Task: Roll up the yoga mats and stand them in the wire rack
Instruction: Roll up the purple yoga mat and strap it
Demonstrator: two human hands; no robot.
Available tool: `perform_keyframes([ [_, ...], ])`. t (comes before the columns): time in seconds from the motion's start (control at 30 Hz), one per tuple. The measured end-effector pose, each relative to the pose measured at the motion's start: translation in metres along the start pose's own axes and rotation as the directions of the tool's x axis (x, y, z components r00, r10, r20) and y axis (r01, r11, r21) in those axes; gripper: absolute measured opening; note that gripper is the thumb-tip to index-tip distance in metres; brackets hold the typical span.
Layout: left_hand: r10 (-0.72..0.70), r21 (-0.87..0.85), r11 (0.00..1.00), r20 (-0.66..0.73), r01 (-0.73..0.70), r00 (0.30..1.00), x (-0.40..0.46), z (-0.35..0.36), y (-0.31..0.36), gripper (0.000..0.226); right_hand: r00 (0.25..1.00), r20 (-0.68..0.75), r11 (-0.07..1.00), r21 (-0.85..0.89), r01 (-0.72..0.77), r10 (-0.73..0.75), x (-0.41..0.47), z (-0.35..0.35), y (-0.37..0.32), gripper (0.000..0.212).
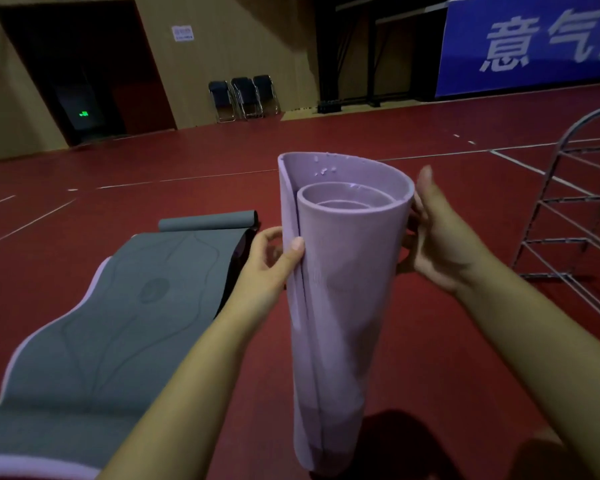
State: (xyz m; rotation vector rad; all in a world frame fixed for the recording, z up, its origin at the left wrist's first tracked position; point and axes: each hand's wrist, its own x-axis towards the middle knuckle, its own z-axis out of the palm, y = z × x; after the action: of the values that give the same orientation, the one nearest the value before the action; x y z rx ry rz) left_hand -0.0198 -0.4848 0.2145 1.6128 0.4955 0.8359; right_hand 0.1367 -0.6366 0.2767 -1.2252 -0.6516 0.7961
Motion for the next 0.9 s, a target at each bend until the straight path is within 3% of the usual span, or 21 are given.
perform_keyframes([
  [0.07,0.094,0.113,0.988,0.105,-0.106,0.99,-0.004,-0.005,-0.007,0.069,0.998,-0.054,0.997,-0.069,-0.037,0.033,0.007,0.004,-0.008,0.058],
  [0.13,0.144,0.206,0.962,0.168,-0.178,0.975,-0.009,-0.007,-0.016,0.081,0.995,-0.094,0.995,-0.094,-0.029,0.02,0.012,0.011,-0.01,0.038],
  [0.2,0.178,0.259,0.941,0.163,-0.216,0.971,-0.015,-0.009,-0.026,0.083,0.994,-0.109,0.994,-0.11,-0.005,-0.007,0.015,0.018,-0.008,0.027],
  [0.27,0.189,0.203,0.956,0.136,-0.214,0.973,-0.024,-0.008,-0.029,0.08,0.994,-0.109,0.992,-0.126,0.004,-0.018,0.014,0.021,-0.006,0.023],
  [0.33,0.152,0.048,0.987,0.044,-0.154,0.987,-0.024,-0.007,-0.01,0.066,0.997,-0.078,0.993,-0.116,-0.016,0.007,0.013,0.022,-0.004,0.03],
  [0.43,-0.108,-0.087,0.991,-0.094,0.1,0.99,-0.009,-0.01,0.043,0.075,0.998,-0.018,0.993,-0.106,-0.06,0.058,0.008,0.023,-0.004,0.037],
  [0.53,-0.214,0.144,0.963,-0.101,0.228,0.971,0.001,-0.019,0.088,0.07,0.997,0.027,0.992,-0.106,-0.063,0.066,0.004,0.027,-0.002,0.03],
  [0.73,-0.247,0.436,0.862,-0.082,0.258,0.965,0.008,-0.03,0.113,0.059,0.994,0.095,0.988,-0.146,-0.048,0.062,0.007,0.045,0.005,0.018],
  [0.9,-0.291,0.33,0.903,0.001,0.274,0.957,-0.009,-0.029,0.082,0.05,0.99,0.087,0.984,-0.146,-0.101,0.115,0.009,0.041,0.027,0.022],
])
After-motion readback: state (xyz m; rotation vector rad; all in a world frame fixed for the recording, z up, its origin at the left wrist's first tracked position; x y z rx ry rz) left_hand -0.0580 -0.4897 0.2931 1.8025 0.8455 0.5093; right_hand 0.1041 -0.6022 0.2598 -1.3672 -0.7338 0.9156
